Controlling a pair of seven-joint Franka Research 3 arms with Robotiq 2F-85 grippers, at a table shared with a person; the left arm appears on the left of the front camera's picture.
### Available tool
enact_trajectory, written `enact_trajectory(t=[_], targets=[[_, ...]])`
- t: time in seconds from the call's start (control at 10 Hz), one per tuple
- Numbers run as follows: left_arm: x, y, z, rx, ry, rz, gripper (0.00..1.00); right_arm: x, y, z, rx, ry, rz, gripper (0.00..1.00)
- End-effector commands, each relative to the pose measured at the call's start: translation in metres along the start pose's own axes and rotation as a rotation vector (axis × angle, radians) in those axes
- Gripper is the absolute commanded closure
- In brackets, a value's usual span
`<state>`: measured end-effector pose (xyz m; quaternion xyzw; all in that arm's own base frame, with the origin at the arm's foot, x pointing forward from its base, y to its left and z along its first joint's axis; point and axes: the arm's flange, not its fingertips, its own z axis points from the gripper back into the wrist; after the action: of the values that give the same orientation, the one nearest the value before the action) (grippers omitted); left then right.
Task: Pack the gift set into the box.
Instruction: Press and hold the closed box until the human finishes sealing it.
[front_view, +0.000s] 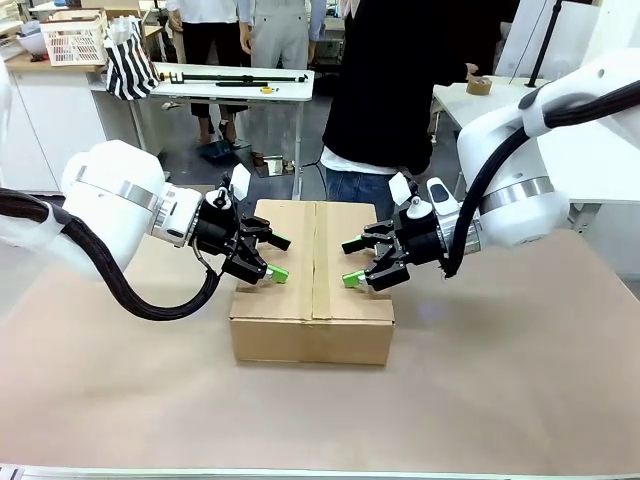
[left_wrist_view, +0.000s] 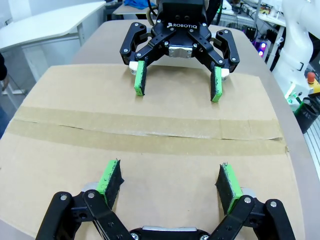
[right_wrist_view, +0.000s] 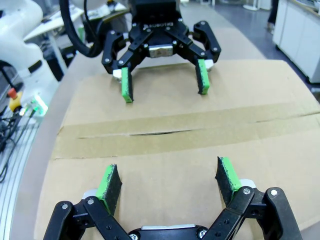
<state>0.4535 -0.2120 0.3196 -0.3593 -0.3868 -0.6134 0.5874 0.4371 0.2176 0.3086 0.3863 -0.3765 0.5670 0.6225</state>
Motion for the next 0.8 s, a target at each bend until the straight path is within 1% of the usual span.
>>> enact_trajectory(t=[0.0, 0.7], targets=[[-0.0025, -0.0012, -0.0018, 0.0, 0.007, -0.004, 0.0, -0.0018, 0.0014, -0.0017, 0.002, 0.008, 0.0, 0.0], [-0.0025, -0.0012, -0.0018, 0.0, 0.007, -0.004, 0.0, -0.0018, 0.0014, -0.0017, 0.002, 0.008, 0.0, 0.0]])
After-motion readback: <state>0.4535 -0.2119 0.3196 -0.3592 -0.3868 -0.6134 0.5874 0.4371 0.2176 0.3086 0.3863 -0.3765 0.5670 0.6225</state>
